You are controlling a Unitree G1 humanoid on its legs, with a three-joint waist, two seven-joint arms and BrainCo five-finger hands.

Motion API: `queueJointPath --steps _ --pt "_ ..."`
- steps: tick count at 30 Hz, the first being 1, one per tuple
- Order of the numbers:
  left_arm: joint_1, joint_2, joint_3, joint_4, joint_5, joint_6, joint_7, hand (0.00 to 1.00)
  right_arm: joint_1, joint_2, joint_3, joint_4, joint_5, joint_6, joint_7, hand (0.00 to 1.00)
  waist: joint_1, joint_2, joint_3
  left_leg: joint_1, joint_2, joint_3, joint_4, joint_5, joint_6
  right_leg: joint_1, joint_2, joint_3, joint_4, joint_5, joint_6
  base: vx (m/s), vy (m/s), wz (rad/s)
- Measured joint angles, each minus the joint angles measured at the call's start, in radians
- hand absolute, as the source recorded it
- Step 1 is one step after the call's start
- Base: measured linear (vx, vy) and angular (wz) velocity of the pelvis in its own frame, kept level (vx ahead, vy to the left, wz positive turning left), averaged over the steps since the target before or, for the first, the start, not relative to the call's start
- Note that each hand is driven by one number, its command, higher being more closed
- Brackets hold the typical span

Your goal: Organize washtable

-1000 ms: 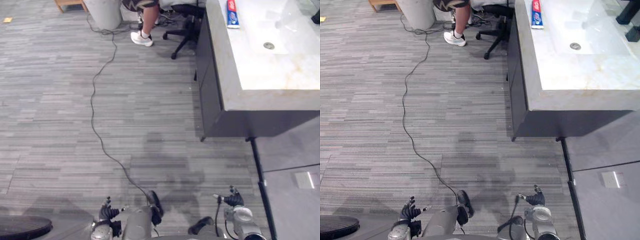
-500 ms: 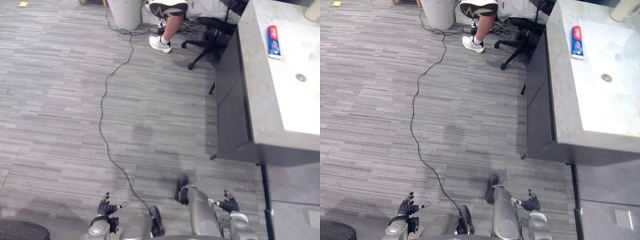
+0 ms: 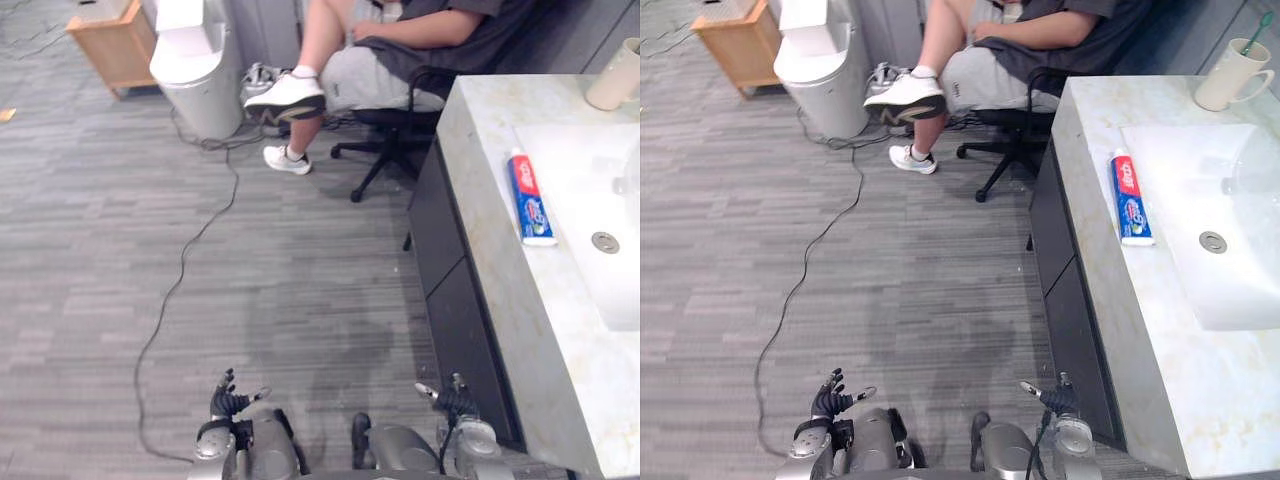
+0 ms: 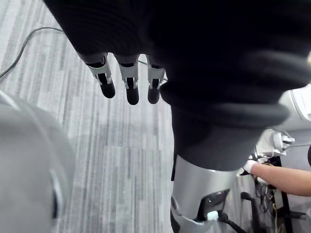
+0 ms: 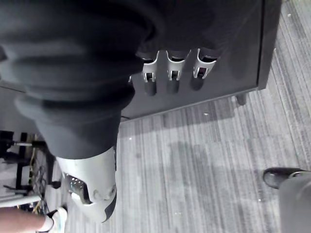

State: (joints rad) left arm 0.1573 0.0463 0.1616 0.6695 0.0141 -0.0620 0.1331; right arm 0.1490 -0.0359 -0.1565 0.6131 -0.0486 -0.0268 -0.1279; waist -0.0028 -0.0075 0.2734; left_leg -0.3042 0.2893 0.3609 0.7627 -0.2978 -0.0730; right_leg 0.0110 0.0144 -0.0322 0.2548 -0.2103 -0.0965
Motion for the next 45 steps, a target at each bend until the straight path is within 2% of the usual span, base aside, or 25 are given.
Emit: queueJointPath --steps 3,4,5,6,8,9,10,12,13,17,18,19,20,21,22,25,27,29,33,35,36,37,38,43,45 --pt "0.018 -0.006 0.008 -0.013 -0.002 -0.004 0.004 0.0 0.004 0.007 -0.002 -0.015 -0.002 -0.002 0.0 0.0 0.032 -0.014 -0.006 -0.05 -0.079 -0.154 -0.296 0.048 -0.057 0.059 -0.03 0.123 -0.013 -0.047 0.058 0.51 0.345 -1.4" --pt "0.021 -0.013 0.008 0.008 -0.004 -0.004 0.005 0.0 0.011 0.004 -0.001 -0.007 -0.004 -0.002 -0.001 0.0 0.031 0.003 -0.034 -0.047 -0.085 -0.208 -0.42 0.115 -0.053 0.071 -0.033 0.181 -0.002 -0.092 0.093 0.36 0.364 -1.22" --pt "0.021 -0.016 0.009 0.016 -0.003 -0.003 0.005 0.0 0.015 0.002 -0.002 0.0 -0.005 -0.002 -0.001 0.0 0.034 0.002 -0.044 -0.037 -0.088 -0.209 -0.397 0.171 -0.046 0.077 -0.044 0.211 0.008 -0.112 0.105 0.56 0.568 -1.47" --pt "0.02 -0.015 0.01 0.018 -0.002 -0.002 0.007 0.0 0.022 0.014 0.001 0.007 -0.014 0.001 -0.002 0.0 0.043 -0.021 -0.059 -0.029 -0.101 -0.198 -0.358 0.19 -0.023 0.073 -0.059 0.243 0.032 -0.126 0.122 0.48 0.482 -1.38" --pt "0.019 0.012 0.007 0.024 -0.002 -0.002 0.014 0.0 0.04 0.069 0.016 0.006 -0.041 0.003 0.001 0.0 0.043 -0.083 -0.093 0.01 -0.125 -0.118 -0.288 0.145 0.038 0.021 -0.118 0.248 0.165 -0.114 0.153 0.49 0.499 -1.37" --pt "0.018 0.015 0.004 0.03 -0.002 -0.002 0.015 0.0 0.042 0.077 0.016 0.009 -0.041 0.003 0.001 0.0 0.037 -0.085 -0.095 0.03 -0.13 -0.093 -0.289 0.133 0.046 -0.004 -0.131 0.238 0.221 -0.099 0.179 0.4 0.425 -1.0" --pt "0.016 0.017 -0.007 0.033 -0.002 -0.001 0.021 0.0 0.037 0.077 0.019 0.017 -0.043 0.004 0.004 0.0 0.015 -0.094 -0.098 0.096 -0.139 -0.039 -0.31 0.106 0.07 -0.074 -0.168 0.172 0.368 -0.049 0.248 0.38 0.378 -0.86" --pt "0.005 0.022 -0.023 0.042 -0.002 -0.001 0.022 0.0 0.019 0.071 0.018 0.043 -0.044 0.004 0.004 0.0 0.007 -0.093 -0.097 0.197 -0.154 0.024 -0.374 0.093 0.075 -0.147 -0.234 0.029 0.517 -0.052 0.209 0.34 0.311 -0.87" --pt "-0.008 0.035 -0.035 0.056 -0.002 -0.001 0.022 0.0 -0.008 0.069 0.02 0.073 -0.045 0.0 0.004 0.0 -0.003 -0.082 -0.094 0.275 -0.16 0.069 -0.441 0.094 0.076 -0.182 -0.266 -0.117 0.556 -0.075 0.172 0.29 0.229 -0.88" --pt "-0.034 0.081 -0.035 0.076 -0.003 -0.002 0.021 0.0 -0.093 0.052 0.02 0.162 -0.046 -0.007 0.004 0.0 -0.018 -0.061 -0.09 0.374 -0.151 0.182 -0.526 0.095 0.075 -0.253 -0.258 -0.493 0.412 -0.089 0.133 0.29 0.161 -0.89" --pt "-0.046 0.09 -0.03 0.098 -0.003 -0.001 0.021 0.0 -0.113 0.037 0.019 0.183 -0.046 -0.007 0.004 0.0 -0.019 -0.055 -0.086 0.395 -0.154 0.212 -0.54 0.094 0.075 -0.267 -0.241 -0.614 0.331 -0.06 0.086 0.25 0.058 -0.8" --pt "-0.047 0.097 -0.03 0.118 -0.002 0.0 0.021 0.0 -0.117 0.024 0.017 0.197 -0.049 -0.007 0.004 0.0 -0.02 -0.06 -0.084 0.423 -0.171 0.231 -0.545 0.093 0.073 -0.266 -0.194 -0.66 0.21 0.01 0.024 0.27 0.031 -0.8" --pt "-0.042 0.1 -0.03 0.123 -0.002 0.0 0.02 0.0 -0.112 0.018 0.016 0.197 -0.052 -0.007 0.003 0.0 -0.022 -0.069 -0.084 0.44 -0.188 0.229 -0.544 0.092 0.066 -0.258 -0.174 -0.647 0.153 0.077 -0.005 0.33 -0.028 -0.72" --pt "-0.033 0.087 -0.014 0.138 0.002 0.002 0.02 0.0 -0.097 -0.015 0.009 0.197 -0.063 -0.008 0.003 0.0 -0.034 -0.068 -0.088 0.471 -0.212 0.213 -0.53 0.069 0.028 -0.224 -0.154 -0.633 0.097 0.082 -0.086 0.33 0.0 -0.81" --pt "-0.027 0.06 -0.015 0.148 0.011 0.003 0.016 0.0 -0.097 -0.05 0.005 0.197 -0.071 -0.007 0.002 0.0 -0.037 -0.018 -0.086 0.474 -0.181 0.205 -0.497 0.056 0.008 -0.215 -0.122 -0.609 0.07 0.085 -0.081 0.31 0.008 -0.78" --pt "-0.04 0.044 -0.018 0.16 0.041 0.002 -0.002 0.0 -0.074 -0.069 -0.029 0.2 -0.071 -0.004 0.003 0.0 -0.052 0.026 -0.067 0.433 -0.118 0.192 -0.295 0.06 -0.007 -0.17 -0.05 -0.535 -0.006 0.078 -0.06 0.24 0.021 -0.76" --pt "-0.037 0.042 -0.018 0.165 0.042 0.002 -0.002 0.0 -0.061 -0.071 -0.032 0.205 -0.07 0.0 0.002 0.0 -0.035 0.026 -0.065 0.407 -0.078 0.144 -0.15 0.048 -0.034 -0.115 -0.011 -0.484 -0.047 0.076 -0.057 0.2 -0.017 -0.91" --pt "-0.02 0.029 -0.019 0.167 0.045 0.0 -0.003 0.0 -0.064 -0.074 -0.04 0.206 -0.069 -0.001 -0.001 0.0 -0.036 0.023 -0.064 0.349 -0.079 0.045 -0.108 -0.017 -0.012 -0.058 0.016 -0.392 -0.081 0.072 -0.037 0.2 0.018 -1.25" --pt "-0.021 0.017 -0.013 0.167 0.044 -0.001 -0.002 0.0 -0.087 -0.075 -0.053 0.206 -0.07 -0.001 -0.003 0.0 -0.013 0.017 -0.063 0.25 -0.106 -0.123 -0.276 -0.02 -0.006 -0.041 0.02 -0.215 -0.069 0.064 -0.011 0.2 0.092 -1.46" --pt "-0.021 0.005 -0.013 0.179 0.037 -0.001 0.0 0.0 -0.08 -0.074 -0.078 0.212 -0.071 0.0 -0.005 0.0 -0.008 0.024 -0.066 0.25 -0.125 -0.251 -0.453 0.029 -0.055 -0.031 0.017 -0.126 -0.042 0.049 0.015 0.21 0.184 -1.21" --pt "-0.022 0.002 -0.013 0.188 0.037 -0.001 0.0 0.0 -0.073 -0.074 -0.079 0.214 -0.071 0.0 -0.005 0.0 -0.008 0.035 -0.074 0.251 -0.12 -0.253 -0.482 0.051 -0.051 -0.028 0.018 -0.113 -0.039 0.045 0.021 0.2 0.199 -0.93" --pt "-0.021 -0.01 -0.013 0.199 0.037 -0.001 0.0 0.0 -0.055 -0.079 -0.083 0.213 -0.07 0.001 -0.006 0.0 -0.011 0.061 -0.091 0.255 -0.115 -0.249 -0.522 0.137 -0.038 -0.027 0.026 -0.087 -0.024 0.031 0.044 0.24 0.265 -0.93" --pt "-0.02 -0.014 -0.004 0.204 0.037 -0.001 0.0 0.0 -0.043 -0.083 -0.087 0.216 -0.069 0.008 -0.007 0.0 -0.008 0.067 -0.104 0.287 -0.121 -0.217 -0.524 0.159 -0.042 -0.021 0.014 -0.041 -0.007 0.019 0.067 0.24 0.27 -0.88" --pt "-0.026 0.019 -0.001 0.205 0.037 -0.001 0.0 0.0 -0.026 -0.025 -0.107 0.228 -0.044 0.012 -0.006 0.0 -0.013 0.015 -0.13 0.34 -0.189 -0.152 -0.594 0.151 -0.019 -0.013 -0.048 0.015 -0.028 0.006 0.115 0.2 0.24 -0.36" --pt "-0.022 0.024 -0.001 0.205 0.037 0.0 0.0 0.0 -0.029 -0.024 -0.131 0.229 -0.027 0.013 -0.008 0.0 -0.011 0.015 -0.132 0.37 -0.206 -0.152 -0.613 0.152 -0.019 0.022 -0.057 0.013 -0.053 0.011 0.125 0.18 0.125 0.03"
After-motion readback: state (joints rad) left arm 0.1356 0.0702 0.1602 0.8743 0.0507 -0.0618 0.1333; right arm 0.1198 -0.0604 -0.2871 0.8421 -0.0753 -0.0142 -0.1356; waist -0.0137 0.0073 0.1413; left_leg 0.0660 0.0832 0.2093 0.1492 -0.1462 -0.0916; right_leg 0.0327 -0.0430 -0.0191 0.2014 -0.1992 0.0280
